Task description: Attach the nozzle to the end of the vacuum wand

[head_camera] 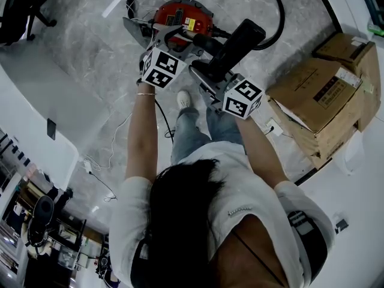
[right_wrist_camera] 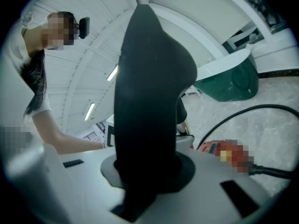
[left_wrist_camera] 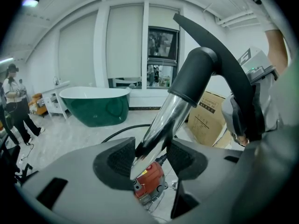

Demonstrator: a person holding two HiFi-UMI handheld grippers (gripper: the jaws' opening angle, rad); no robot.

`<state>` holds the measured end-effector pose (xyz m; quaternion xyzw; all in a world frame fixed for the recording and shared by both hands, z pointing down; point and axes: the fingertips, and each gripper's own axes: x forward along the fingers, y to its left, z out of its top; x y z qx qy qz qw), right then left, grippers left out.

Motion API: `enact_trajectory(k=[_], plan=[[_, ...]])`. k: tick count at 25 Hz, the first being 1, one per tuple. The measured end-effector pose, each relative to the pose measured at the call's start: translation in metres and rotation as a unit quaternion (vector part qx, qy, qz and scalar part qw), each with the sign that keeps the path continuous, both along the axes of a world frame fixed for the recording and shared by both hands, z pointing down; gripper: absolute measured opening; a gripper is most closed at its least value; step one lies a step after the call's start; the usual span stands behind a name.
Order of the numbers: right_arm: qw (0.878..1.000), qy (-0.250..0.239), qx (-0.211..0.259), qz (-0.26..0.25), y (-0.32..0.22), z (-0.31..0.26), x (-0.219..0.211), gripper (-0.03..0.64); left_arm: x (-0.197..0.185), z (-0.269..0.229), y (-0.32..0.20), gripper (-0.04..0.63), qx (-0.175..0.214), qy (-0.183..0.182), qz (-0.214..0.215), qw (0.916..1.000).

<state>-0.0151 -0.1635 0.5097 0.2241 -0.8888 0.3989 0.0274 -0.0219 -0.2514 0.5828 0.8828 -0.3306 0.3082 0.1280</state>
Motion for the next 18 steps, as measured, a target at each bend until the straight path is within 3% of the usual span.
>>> enact_trajectory(k=[12,18], plan=[[0.997,-0.068,-0.022,-0.035,-0.0009,-0.0042,0.0028,0.074,-0.0025,-0.0024,0.0001,0.204,0.001,-0.009,0.008,0.9999],[0.995,-0.078,-0.022,-0.050,-0.0026,-0.0067,0.0023,0.074,-0.0038,-0.0044,-0.0017,0.204,0.001,-0.002,0.000,1.0000]])
